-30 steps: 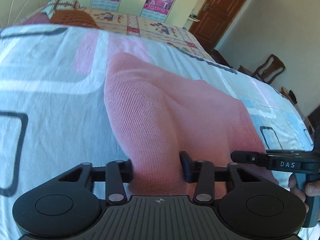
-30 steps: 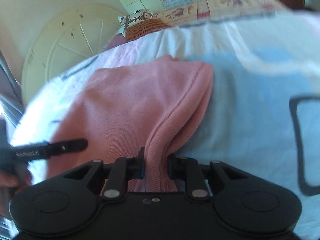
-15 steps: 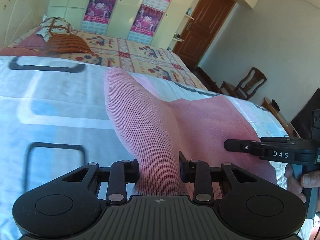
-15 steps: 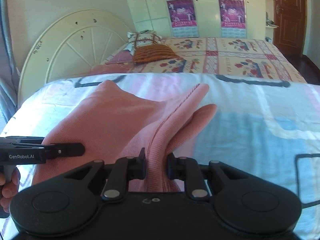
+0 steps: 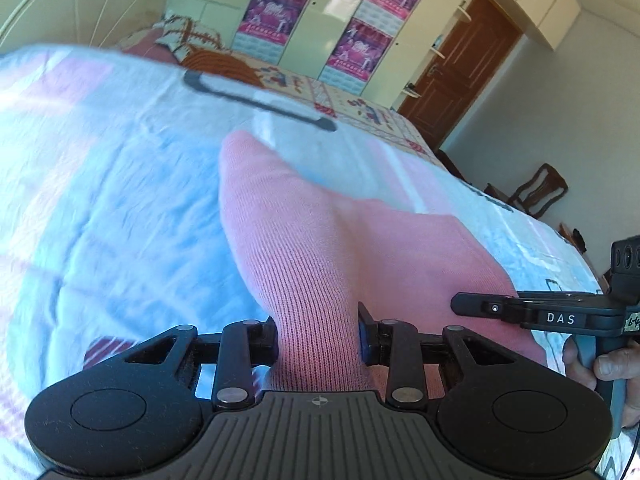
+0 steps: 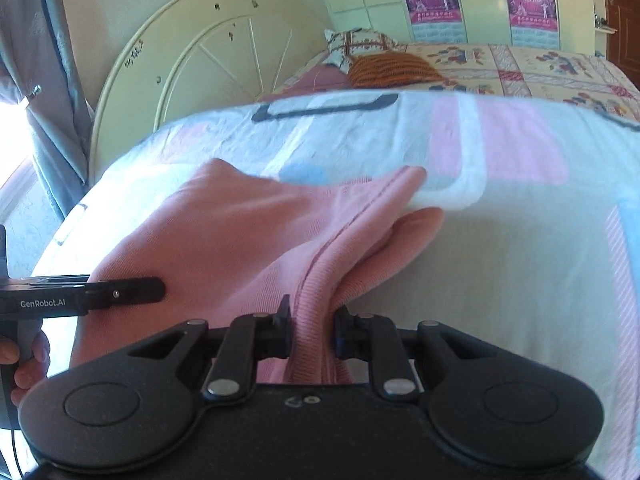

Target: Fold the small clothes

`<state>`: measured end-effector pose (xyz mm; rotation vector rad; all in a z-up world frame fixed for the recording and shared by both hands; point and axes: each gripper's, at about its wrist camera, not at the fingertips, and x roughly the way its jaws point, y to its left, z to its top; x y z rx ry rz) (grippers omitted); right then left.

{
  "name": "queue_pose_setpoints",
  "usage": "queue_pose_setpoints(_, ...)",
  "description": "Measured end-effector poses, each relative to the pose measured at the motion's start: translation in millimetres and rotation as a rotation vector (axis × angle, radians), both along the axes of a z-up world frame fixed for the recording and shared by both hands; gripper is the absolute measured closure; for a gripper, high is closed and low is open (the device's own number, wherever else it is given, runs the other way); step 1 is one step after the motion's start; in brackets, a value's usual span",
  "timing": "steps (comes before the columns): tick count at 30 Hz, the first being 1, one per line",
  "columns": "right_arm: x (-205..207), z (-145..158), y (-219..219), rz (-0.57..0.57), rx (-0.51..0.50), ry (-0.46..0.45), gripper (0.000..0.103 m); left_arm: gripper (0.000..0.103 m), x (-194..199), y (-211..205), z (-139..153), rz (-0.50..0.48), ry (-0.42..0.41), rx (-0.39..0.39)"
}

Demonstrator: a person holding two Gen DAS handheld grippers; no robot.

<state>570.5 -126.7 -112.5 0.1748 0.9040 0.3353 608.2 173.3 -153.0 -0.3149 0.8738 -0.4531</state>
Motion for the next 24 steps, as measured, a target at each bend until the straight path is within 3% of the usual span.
queue_pose_setpoints(2,0,-11,-2,-0.021,-0.004,0.035,0.085,0.056,2,6,-16,0.035,0.024,-0.007)
queue_pose_setpoints(4,0,-22,-6,-0.035,-0.009,0.070,0.084,0.033,-1,9,-25,0.076,0.007,0.010)
queue_pose_setpoints(8,-4,-25,-7,-0.046,-0.014,0.070,0.076,0.033,0,5,-23,0.053,-0.007,0.029)
queue_pose_setpoints(11,-7,-11,-13,-0.073,-0.017,0.035,0.074,0.033,2,15,-8,0.040,-0.065,0.020)
queue_pose_setpoints(13,-4,-7,-18,-0.092,-0.019,0.023,0.074,0.033,10,22,-7,0.052,-0.052,0.001)
queue_pose_setpoints(14,-2,-7,-19,-0.091,-0.020,0.026,0.082,0.033,16,23,-11,0.055,-0.031,0.020)
queue_pose_setpoints(17,5,-18,-13,-0.097,-0.093,0.050,0.091,0.033,28,13,-26,0.030,0.024,0.045)
queue_pose_setpoints(19,2,-24,-13,-0.118,-0.118,0.051,0.092,0.033,22,8,-29,0.026,0.014,0.073)
queue_pose_setpoints(22,0,-29,-20,-0.166,-0.071,0.060,0.091,0.033,23,4,-25,0.025,0.011,0.099)
queue_pose_setpoints(24,-1,-25,-18,-0.182,-0.074,0.061,0.084,0.033,11,4,-16,0.005,-0.013,0.110)
